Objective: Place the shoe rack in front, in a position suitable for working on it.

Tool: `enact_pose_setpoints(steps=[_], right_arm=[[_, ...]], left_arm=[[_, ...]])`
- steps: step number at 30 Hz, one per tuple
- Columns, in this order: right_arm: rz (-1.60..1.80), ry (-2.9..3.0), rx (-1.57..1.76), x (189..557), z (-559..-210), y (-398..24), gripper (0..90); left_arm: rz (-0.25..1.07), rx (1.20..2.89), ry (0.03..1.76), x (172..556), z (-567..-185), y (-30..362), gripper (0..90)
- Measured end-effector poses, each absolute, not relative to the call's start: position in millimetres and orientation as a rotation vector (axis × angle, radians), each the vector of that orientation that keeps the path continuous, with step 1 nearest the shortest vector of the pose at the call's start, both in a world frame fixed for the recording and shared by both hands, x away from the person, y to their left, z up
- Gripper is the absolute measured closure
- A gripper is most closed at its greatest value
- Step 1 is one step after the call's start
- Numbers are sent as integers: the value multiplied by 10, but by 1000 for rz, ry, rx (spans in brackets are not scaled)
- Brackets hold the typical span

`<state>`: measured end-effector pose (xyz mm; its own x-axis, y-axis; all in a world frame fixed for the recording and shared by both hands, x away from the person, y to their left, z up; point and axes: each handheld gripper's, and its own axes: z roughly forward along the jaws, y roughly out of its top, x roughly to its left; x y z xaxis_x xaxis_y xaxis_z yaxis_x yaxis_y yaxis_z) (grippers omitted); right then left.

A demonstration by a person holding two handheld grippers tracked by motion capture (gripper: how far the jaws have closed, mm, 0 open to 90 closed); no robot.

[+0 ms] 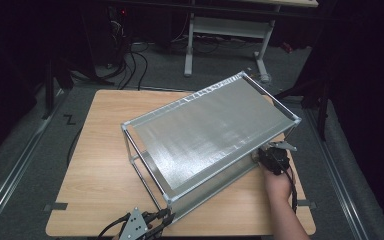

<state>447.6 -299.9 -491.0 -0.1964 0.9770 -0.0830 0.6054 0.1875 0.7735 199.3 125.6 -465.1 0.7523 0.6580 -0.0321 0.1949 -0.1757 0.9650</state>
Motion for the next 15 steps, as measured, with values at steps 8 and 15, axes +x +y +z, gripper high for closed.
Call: enact_pose_setpoints(steps=[8,15], right_arm=[[858,1930,1465,4368,-4904,-2903,692],[891,2011,1399,4138,-4929,-2581,692]], left_arm=[[491,1758,661,1965,-4644,1277,803],[488,1755,660,1968,-4646,1275,803]])
